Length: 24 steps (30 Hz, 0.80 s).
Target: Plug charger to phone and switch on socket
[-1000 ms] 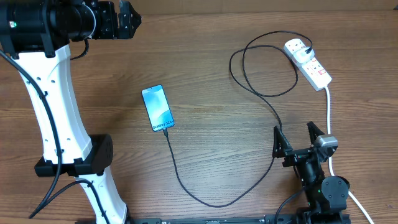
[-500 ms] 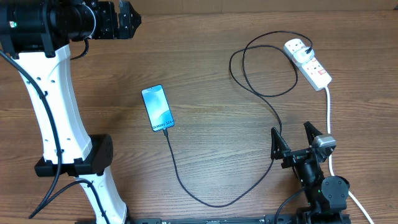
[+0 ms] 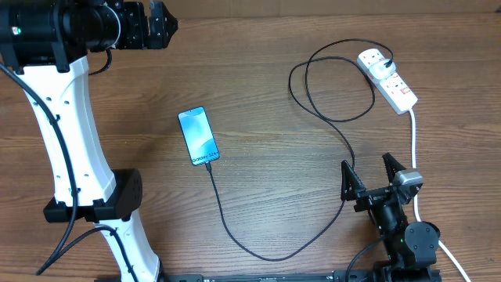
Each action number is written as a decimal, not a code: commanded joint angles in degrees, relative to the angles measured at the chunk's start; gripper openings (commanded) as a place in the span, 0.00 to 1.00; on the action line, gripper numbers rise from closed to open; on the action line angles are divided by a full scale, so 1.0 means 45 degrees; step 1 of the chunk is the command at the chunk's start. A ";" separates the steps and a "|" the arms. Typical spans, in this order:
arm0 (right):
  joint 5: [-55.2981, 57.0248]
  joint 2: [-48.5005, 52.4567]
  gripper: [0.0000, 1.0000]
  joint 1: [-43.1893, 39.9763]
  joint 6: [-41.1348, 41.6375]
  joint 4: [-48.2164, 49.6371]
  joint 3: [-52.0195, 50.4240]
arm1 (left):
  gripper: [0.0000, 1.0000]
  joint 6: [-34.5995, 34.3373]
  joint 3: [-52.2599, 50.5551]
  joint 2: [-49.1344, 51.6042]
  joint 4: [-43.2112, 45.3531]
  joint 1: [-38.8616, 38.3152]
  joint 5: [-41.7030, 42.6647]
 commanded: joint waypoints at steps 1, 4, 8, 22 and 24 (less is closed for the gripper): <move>-0.0019 -0.0102 1.00 0.0087 0.0034 0.0058 -0.0136 | 1.00 -0.0083 0.0204 -0.0306 -0.0024 0.0019 0.0180; -0.0019 -0.0102 1.00 0.0087 0.0034 0.0058 -0.0136 | 1.00 -0.0029 0.0044 -0.0486 -0.0024 0.0019 -0.0500; -0.0019 -0.0102 1.00 0.0087 0.0039 0.0058 -0.0136 | 1.00 -0.0034 -0.2764 -0.2210 0.0277 0.0019 -0.1880; -0.0019 -0.0102 1.00 0.0087 0.0034 0.0058 -0.0136 | 1.00 -0.0034 -1.3687 -1.0020 0.6921 0.0019 -0.3045; -0.0019 -0.0102 1.00 0.0087 0.0034 0.0058 -0.0136 | 1.00 -0.0024 -1.5543 -1.1157 0.8733 0.0019 -0.3016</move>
